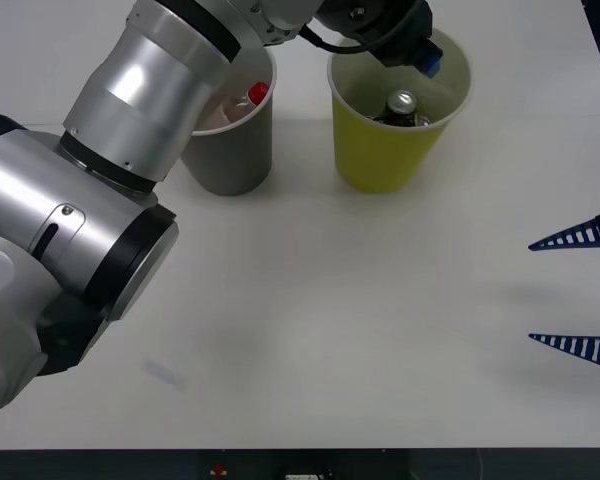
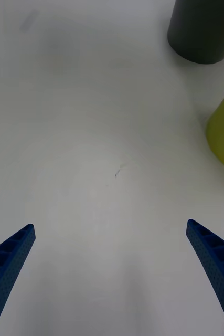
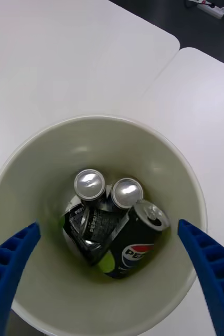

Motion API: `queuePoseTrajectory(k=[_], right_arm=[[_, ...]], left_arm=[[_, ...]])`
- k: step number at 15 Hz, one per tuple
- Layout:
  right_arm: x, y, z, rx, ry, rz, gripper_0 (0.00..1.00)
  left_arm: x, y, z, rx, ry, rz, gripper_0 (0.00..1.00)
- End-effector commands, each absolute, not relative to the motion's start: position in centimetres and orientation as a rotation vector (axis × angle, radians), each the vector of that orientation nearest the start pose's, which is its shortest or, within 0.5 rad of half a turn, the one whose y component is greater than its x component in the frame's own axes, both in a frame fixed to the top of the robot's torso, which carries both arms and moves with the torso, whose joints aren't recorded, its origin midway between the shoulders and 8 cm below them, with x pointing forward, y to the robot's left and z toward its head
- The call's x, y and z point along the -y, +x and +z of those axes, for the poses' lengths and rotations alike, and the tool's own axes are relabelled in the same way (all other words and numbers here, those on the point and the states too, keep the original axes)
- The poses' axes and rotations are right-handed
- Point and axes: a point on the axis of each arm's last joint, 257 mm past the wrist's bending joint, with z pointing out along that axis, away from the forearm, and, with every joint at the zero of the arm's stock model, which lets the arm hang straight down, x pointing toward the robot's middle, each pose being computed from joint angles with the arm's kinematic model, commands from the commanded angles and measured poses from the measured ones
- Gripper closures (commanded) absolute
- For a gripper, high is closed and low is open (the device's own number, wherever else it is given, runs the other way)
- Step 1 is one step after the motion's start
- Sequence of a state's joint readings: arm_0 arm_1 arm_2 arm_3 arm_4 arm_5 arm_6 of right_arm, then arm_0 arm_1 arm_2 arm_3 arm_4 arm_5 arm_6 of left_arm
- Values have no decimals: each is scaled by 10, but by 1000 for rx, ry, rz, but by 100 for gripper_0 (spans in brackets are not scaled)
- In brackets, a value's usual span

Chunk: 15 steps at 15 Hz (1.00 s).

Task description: Put the can into the green bin and the plastic bottle into the gray bin

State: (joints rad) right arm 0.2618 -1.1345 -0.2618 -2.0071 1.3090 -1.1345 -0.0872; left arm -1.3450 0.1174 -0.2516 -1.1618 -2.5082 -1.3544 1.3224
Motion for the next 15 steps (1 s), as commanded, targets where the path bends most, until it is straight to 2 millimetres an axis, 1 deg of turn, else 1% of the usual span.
queuePoseTrajectory(k=[1,4,5,7,10,12,15], right_arm=[[286,341,-167,-1596,-1634,209,0],[286,341,-167,-1596,-1634,209,0],[286,341,-167,-1596,-1634,209,0],[286,341,-167,-1596,-1634,209,0],[286,341,-167,-1596,-1634,209,0],[286,341,-167,-1596,-1634,209,0],[286,341,-167,-1596,-1634,209,0]], left_arm=[[100,576,20,-1892,1179,-261,0],[70,567,33,-1809,1289,-218,0],[63,557,37,-1802,1306,-259,0],[52,549,43,-1751,1351,-280,0],[31,532,43,-1693,1385,-348,0],[14,519,44,-1641,1400,-351,0],[-10,498,35,-1588,1437,-363,0]])
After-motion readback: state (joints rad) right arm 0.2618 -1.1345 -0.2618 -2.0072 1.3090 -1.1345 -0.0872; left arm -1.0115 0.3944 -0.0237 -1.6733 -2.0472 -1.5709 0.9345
